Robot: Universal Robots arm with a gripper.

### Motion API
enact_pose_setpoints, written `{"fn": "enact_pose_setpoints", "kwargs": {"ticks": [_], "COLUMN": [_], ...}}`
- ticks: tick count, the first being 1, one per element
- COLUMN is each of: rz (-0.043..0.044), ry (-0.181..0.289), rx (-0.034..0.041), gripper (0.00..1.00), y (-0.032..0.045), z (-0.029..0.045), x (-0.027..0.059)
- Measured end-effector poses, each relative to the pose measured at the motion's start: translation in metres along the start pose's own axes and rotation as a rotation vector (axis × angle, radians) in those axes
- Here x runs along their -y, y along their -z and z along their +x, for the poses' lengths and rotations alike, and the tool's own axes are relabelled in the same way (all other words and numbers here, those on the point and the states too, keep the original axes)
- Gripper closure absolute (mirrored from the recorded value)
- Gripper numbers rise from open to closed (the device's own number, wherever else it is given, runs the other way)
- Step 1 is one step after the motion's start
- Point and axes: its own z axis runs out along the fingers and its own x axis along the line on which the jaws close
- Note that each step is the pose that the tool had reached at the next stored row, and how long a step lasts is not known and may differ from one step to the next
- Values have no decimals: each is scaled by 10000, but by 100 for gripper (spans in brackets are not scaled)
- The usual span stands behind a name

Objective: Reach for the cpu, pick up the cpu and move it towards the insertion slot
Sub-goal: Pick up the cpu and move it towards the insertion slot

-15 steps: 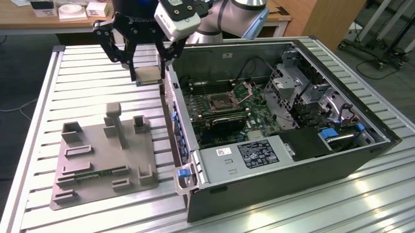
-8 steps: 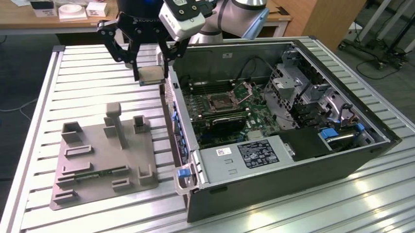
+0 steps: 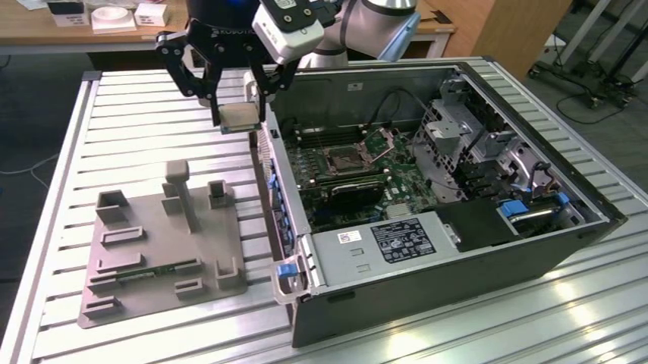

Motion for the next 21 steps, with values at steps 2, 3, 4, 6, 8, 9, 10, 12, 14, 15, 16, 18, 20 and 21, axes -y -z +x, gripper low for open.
{"fn": "enact_pose_setpoints", "kwargs": {"ticks": [2, 3, 4, 6, 8, 9, 10, 12, 14, 15, 16, 18, 20, 21], "rz": [0, 0, -1, -1, -1, -1, 0, -1, -1, -1, -1, -1, 0, -1], "ry": [0, 0, 0, 0, 0, 0, 0, -1, -1, -1, -1, 1, 0, 0], "rx": [0, 0, 0, 1, 0, 0, 0, 0, 0, 1, 0, 0, 0, 0], "gripper": [46, 46, 46, 46, 46, 46, 46, 46, 46, 46, 46, 46, 46, 46], "y": [0, 0, 0, 0, 0, 0, 0, 0, 0, 0, 0, 0, 0, 0], "z": [-9, -13, -18, -25, -35, -40, -45, -53, -61, -63, -65, -75, -86, -92], "x": [0, 0, 0, 0, 0, 0, 0, 1, 0, 0, 0, 0, 1, 1]}}
